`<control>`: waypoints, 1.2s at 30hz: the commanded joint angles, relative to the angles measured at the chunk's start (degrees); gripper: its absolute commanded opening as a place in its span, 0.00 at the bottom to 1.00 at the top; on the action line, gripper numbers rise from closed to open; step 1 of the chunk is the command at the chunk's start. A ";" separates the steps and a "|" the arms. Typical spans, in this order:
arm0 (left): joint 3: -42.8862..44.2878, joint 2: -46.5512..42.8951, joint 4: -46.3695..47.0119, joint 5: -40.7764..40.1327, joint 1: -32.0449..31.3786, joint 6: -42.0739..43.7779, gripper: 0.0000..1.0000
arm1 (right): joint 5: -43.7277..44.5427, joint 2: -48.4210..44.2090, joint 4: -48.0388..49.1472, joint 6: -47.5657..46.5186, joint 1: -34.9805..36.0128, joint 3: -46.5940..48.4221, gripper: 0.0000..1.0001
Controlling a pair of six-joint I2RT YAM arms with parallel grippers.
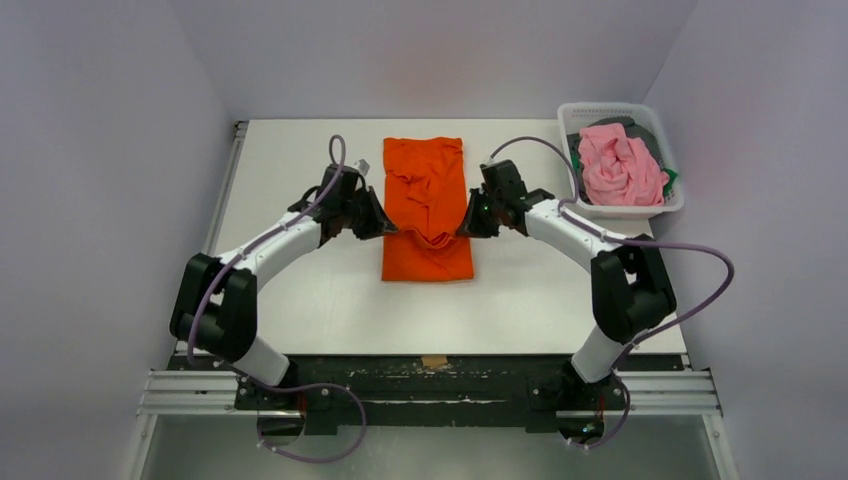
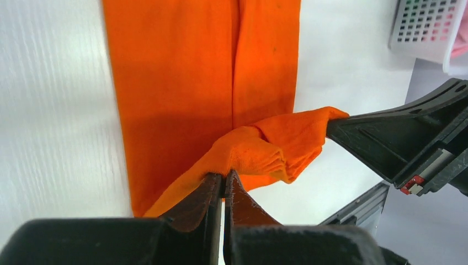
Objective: Fold and stack the t-shirts
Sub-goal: Fold the folded rectangular tshirt in 1/3 of the way, then grab one side of the 2/3 rectangular tshirt with both arms
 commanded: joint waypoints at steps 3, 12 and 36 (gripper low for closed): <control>8.57 8.16 -0.81 0.95 3.55 3.87 0.00 | -2.15 8.19 1.85 -2.58 -3.60 9.19 0.00; 18.06 18.37 -3.18 3.31 6.22 5.55 0.00 | -3.38 16.07 3.00 -2.84 -5.88 15.96 0.05; -10.54 -4.67 0.31 4.02 4.23 3.99 0.94 | -7.13 -5.64 9.36 1.07 -6.83 -16.13 0.69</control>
